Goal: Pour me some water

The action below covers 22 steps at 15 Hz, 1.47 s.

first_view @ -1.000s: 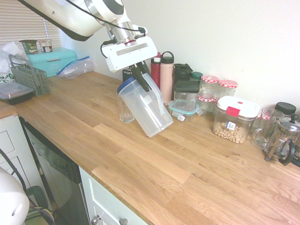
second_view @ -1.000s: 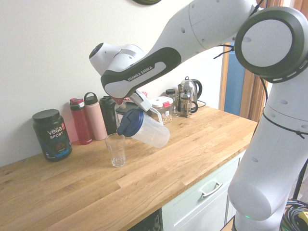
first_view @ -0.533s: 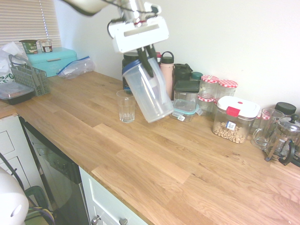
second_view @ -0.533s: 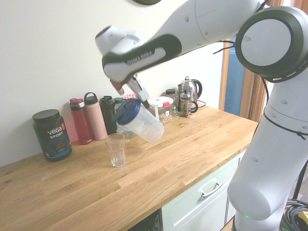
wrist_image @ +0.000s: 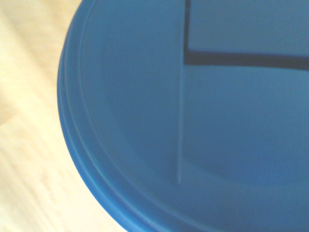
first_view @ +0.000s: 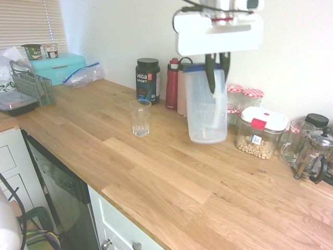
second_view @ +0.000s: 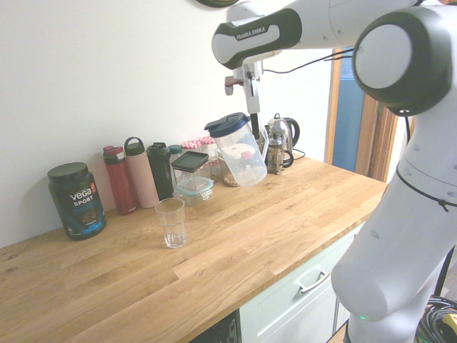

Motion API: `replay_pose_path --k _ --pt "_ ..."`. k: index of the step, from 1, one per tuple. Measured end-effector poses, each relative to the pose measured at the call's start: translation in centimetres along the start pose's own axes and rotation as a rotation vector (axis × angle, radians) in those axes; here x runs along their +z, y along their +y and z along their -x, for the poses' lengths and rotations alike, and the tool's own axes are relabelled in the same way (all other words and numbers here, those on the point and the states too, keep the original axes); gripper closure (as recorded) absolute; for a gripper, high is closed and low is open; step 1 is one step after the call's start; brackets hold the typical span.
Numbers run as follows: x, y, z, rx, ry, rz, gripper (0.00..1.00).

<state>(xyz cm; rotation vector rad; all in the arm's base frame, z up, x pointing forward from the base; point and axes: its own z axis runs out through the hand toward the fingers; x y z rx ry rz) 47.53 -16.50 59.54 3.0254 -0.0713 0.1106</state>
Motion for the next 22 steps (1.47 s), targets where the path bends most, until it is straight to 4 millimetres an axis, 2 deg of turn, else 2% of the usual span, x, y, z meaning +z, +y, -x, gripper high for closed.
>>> replay_pose_path --k 5,7,10,13,16,17,22 --pt "6.8 3.4 1.8 0.281 0.022 -0.115 1.00" --pt "8.6 4.4 2.6 0.385 0.053 -0.136 1.00" --pt "9.9 5.3 3.3 0.520 0.133 -0.128 1.00" --pt "11.3 5.0 4.7 0.540 0.130 -0.114 1.00" --pt "11.7 4.3 5.4 0.536 0.115 -0.106 1.00" --pt "11.7 4.1 5.4 0.538 0.113 -0.105 0.00" --pt "11.9 3.8 5.4 0.550 0.107 -0.103 0.00"
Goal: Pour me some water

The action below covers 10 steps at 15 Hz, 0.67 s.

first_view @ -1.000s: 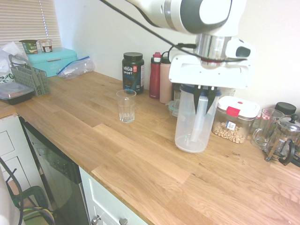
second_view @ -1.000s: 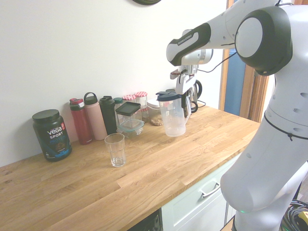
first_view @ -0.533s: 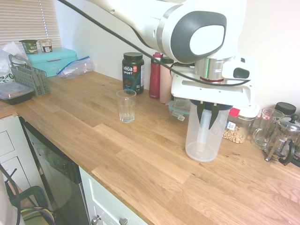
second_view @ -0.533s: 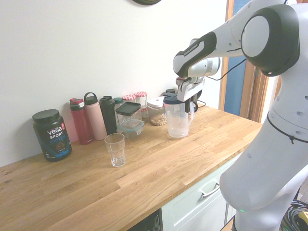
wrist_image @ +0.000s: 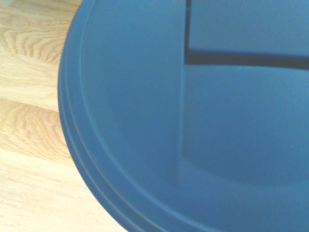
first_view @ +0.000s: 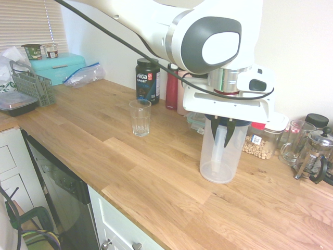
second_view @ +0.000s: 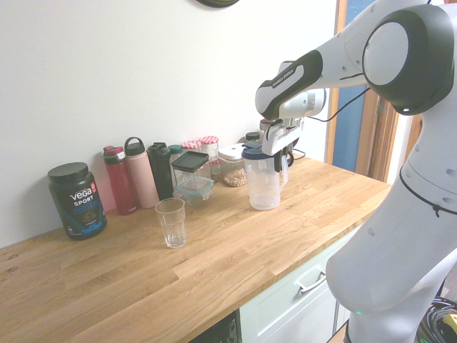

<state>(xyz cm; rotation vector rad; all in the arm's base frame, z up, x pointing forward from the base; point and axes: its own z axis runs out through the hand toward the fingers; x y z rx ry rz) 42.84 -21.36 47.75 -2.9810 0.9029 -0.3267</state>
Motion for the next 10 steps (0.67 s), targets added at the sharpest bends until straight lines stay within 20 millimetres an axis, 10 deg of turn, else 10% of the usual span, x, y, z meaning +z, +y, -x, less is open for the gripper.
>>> replay_pose_path --k 7,10 --pt "-0.4 0.9 0.1 0.010 -0.015 0.011 0.00" --pt "-4.6 1.6 1.3 -0.014 -0.096 0.036 0.00"
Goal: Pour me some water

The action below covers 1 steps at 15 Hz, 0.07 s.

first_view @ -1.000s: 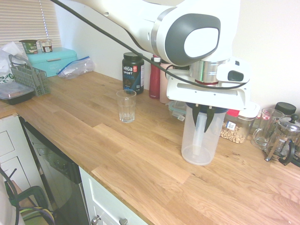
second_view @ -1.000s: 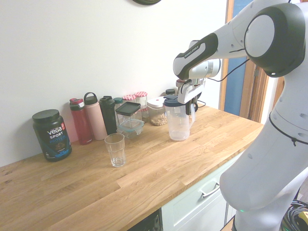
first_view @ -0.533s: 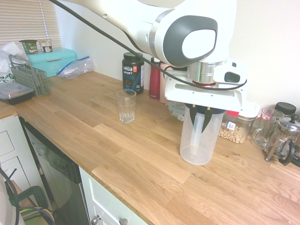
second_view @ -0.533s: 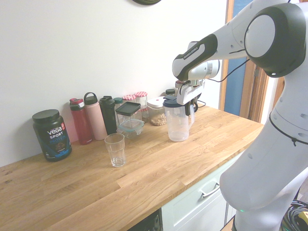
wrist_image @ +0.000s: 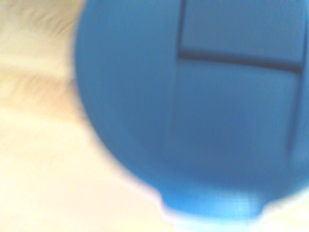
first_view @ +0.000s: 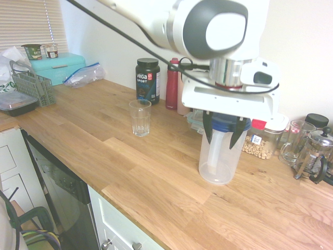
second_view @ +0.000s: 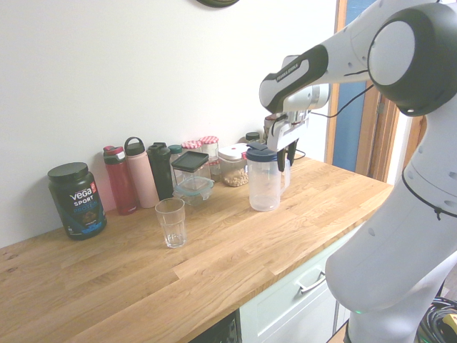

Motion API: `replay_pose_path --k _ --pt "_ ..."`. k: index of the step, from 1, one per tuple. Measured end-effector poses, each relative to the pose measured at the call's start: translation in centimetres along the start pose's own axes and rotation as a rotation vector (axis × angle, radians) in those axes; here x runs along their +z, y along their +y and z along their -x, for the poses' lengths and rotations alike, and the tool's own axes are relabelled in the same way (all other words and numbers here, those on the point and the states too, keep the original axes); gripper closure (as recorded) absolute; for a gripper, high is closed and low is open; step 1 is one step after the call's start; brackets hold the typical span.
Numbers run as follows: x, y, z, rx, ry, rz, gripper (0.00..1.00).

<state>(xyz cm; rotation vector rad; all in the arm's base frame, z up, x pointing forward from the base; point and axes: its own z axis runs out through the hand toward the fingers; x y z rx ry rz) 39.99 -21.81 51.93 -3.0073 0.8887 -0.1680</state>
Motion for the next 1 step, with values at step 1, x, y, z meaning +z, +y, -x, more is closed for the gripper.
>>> replay_pose_path --k 1 --pt "-2.00 0.31 0.77 -0.006 -0.026 0.002 0.00"
